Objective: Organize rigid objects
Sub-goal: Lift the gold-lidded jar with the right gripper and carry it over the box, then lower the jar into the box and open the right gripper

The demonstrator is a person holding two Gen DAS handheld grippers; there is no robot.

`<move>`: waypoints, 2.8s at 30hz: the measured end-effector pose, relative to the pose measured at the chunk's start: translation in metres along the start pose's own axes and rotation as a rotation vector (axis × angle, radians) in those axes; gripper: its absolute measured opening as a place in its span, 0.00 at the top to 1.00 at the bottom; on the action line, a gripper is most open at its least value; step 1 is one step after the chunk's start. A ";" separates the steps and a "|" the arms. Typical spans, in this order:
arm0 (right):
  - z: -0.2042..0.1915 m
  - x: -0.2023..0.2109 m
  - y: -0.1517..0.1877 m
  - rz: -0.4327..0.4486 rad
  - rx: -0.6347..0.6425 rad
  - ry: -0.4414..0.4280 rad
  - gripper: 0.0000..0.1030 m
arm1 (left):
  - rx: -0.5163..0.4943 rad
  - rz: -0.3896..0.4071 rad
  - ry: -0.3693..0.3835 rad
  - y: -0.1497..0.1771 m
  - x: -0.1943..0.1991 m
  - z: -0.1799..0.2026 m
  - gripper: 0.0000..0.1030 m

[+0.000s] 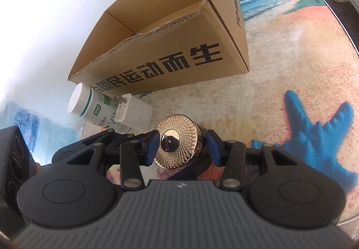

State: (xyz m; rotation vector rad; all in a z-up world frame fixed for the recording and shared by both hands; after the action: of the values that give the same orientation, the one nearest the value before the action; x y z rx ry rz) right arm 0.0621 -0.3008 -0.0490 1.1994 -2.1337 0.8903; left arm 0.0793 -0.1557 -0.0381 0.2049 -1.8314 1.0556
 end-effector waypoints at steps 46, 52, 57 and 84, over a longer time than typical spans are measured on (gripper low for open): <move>-0.070 0.042 -0.005 0.114 0.127 -0.045 0.49 | 0.046 0.117 -0.093 -0.036 0.069 -0.015 0.44; -0.131 0.058 -0.045 0.164 0.245 -0.110 0.49 | 0.054 0.166 -0.181 -0.074 0.106 -0.060 0.44; -0.166 0.039 -0.097 0.125 0.262 -0.155 0.49 | 0.069 0.113 -0.207 -0.109 0.102 -0.108 0.44; -0.123 -0.201 -0.242 -0.246 -0.008 -0.024 0.49 | 0.291 -0.390 -0.030 -0.136 -0.116 -0.248 0.43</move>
State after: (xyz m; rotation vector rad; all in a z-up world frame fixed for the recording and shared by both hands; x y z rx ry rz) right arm 0.3833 -0.1961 -0.0446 1.4369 -1.9516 0.7604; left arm 0.3768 -0.0905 -0.0176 0.7239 -1.5717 1.0356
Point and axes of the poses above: each gripper's, at about its wrist camera, not at the fingertips, and x roughly against the way its jaws point, z to its right, y to its underside, the point moved 2 cm from there along -x, roughly the way its jaws point, and after that the axes turned 10 degrees about -x, right-handed, at the moved point
